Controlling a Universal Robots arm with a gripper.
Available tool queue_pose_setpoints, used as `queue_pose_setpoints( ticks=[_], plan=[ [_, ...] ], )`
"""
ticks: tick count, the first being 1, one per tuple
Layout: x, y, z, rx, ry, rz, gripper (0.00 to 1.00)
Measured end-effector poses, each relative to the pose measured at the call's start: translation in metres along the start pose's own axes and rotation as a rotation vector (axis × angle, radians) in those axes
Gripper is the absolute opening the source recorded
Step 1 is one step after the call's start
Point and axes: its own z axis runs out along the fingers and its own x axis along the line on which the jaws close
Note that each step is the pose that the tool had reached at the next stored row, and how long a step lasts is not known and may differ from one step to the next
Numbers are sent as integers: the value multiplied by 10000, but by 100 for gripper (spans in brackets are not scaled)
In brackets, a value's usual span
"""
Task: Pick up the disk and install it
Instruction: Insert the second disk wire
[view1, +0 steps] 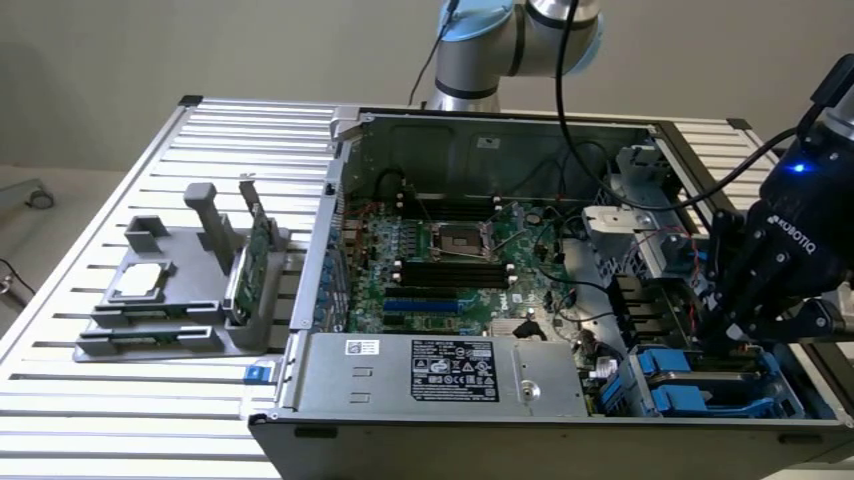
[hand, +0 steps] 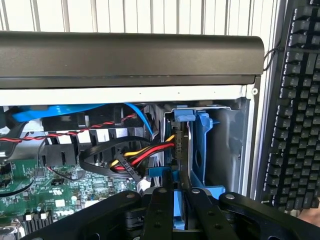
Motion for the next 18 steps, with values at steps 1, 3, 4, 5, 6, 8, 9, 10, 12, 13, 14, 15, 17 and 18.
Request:
queue_pose_setpoints(
  ticks=[1,3,4,5,6,8,9,10,12,13,14,15,17,18],
  plan=[
    [-4,0,1,0,1,0,16],
    [-10,0,2,0,1,0,16],
    [-11,0,2,0,1,1,16],
    [-12,0,2,0,3,0,16],
    [-12,0,4,0,7,0,16],
    [-14,1,6,0,14,-1,16],
    [-15,1,7,0,17,-1,16],
    [-16,1,8,0,19,-2,16],
    [-17,2,11,0,27,-3,16],
    [-18,2,12,1,31,-3,16],
    [-21,2,17,1,46,-5,16],
    [-26,3,22,1,58,-6,16],
    [-29,4,24,1,65,-7,16],
    [-30,4,25,1,70,-8,16]
  ],
)
